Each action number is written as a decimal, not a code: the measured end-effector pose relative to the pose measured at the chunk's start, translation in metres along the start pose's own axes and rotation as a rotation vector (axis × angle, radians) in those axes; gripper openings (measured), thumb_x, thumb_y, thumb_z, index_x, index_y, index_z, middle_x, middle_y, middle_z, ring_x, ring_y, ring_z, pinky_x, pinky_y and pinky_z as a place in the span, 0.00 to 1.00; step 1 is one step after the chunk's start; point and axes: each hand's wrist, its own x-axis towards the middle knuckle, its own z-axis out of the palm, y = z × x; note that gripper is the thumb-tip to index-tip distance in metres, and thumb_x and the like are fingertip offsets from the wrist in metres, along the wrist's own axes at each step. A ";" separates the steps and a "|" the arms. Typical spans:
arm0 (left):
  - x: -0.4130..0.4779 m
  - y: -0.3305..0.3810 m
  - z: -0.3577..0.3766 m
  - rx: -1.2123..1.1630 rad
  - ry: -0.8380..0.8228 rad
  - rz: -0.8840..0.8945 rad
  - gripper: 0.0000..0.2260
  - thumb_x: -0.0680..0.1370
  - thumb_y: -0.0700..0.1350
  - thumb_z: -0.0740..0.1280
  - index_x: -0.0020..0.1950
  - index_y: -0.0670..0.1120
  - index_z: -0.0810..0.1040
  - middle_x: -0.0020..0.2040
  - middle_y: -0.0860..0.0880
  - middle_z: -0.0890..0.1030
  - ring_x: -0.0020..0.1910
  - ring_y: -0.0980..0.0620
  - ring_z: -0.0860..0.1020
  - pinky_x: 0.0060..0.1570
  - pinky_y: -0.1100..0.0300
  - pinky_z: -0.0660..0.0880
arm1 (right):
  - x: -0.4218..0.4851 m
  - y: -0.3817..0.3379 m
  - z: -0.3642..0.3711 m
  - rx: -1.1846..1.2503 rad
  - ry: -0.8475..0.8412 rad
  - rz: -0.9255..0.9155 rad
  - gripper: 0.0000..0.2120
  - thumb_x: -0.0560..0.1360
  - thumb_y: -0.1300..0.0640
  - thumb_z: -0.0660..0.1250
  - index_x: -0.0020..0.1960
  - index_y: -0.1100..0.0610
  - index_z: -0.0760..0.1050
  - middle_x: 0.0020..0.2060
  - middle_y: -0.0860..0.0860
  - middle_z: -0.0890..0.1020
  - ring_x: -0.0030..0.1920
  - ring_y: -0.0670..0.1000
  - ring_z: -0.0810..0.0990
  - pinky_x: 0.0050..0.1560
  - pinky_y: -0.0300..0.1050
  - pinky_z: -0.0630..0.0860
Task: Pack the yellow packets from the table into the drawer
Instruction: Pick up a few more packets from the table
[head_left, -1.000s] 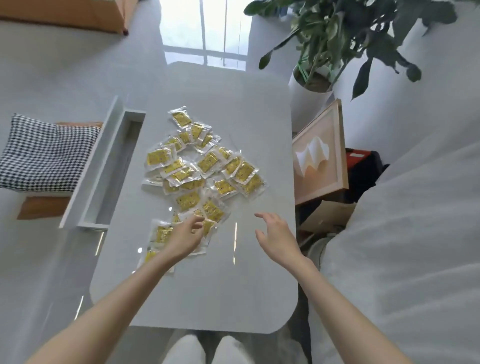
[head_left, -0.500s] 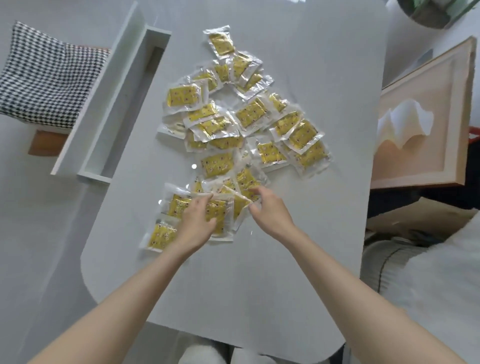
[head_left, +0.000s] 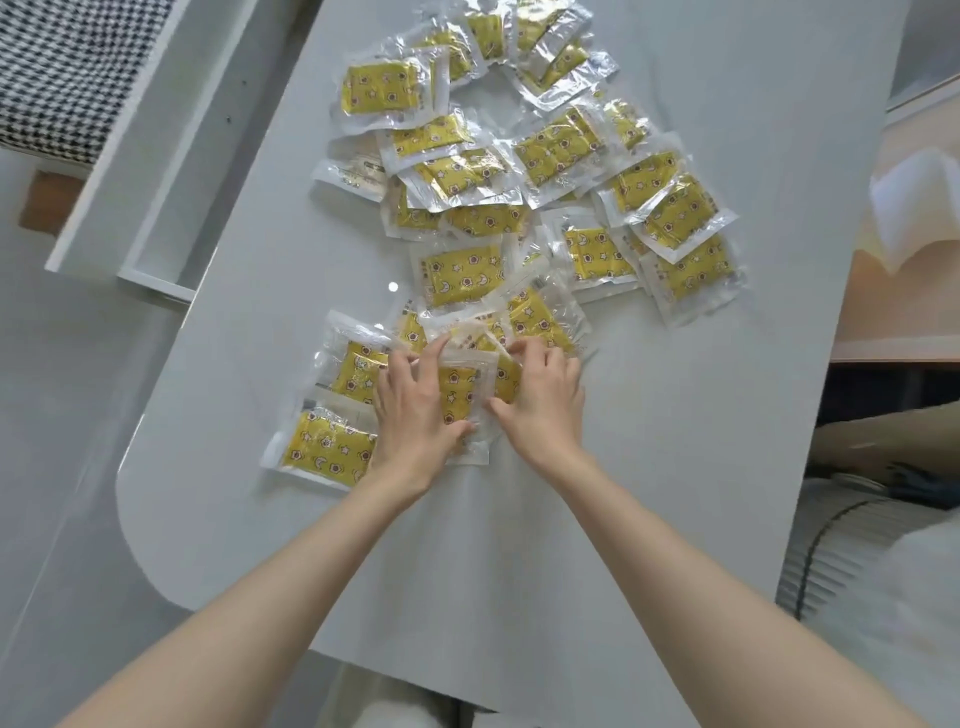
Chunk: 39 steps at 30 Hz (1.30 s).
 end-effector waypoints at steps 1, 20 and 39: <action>-0.003 0.000 0.000 -0.054 -0.005 -0.019 0.45 0.66 0.47 0.78 0.76 0.54 0.55 0.63 0.45 0.66 0.61 0.45 0.69 0.64 0.52 0.67 | 0.000 0.002 0.000 -0.008 -0.007 0.024 0.24 0.69 0.50 0.73 0.61 0.51 0.67 0.57 0.52 0.72 0.62 0.55 0.67 0.58 0.49 0.67; -0.059 -0.089 -0.079 -0.407 -0.148 -0.438 0.10 0.69 0.51 0.75 0.41 0.46 0.82 0.37 0.47 0.83 0.39 0.48 0.80 0.40 0.57 0.74 | -0.083 -0.017 -0.021 0.616 -0.158 0.221 0.04 0.77 0.57 0.66 0.51 0.53 0.73 0.40 0.43 0.78 0.39 0.39 0.75 0.35 0.33 0.69; -0.037 -0.058 -0.020 -1.166 0.462 -1.398 0.14 0.67 0.46 0.78 0.46 0.44 0.76 0.55 0.48 0.77 0.40 0.49 0.79 0.26 0.61 0.74 | -0.061 -0.050 0.026 0.642 -0.315 0.229 0.11 0.78 0.57 0.64 0.38 0.51 0.66 0.33 0.44 0.70 0.33 0.42 0.68 0.29 0.33 0.64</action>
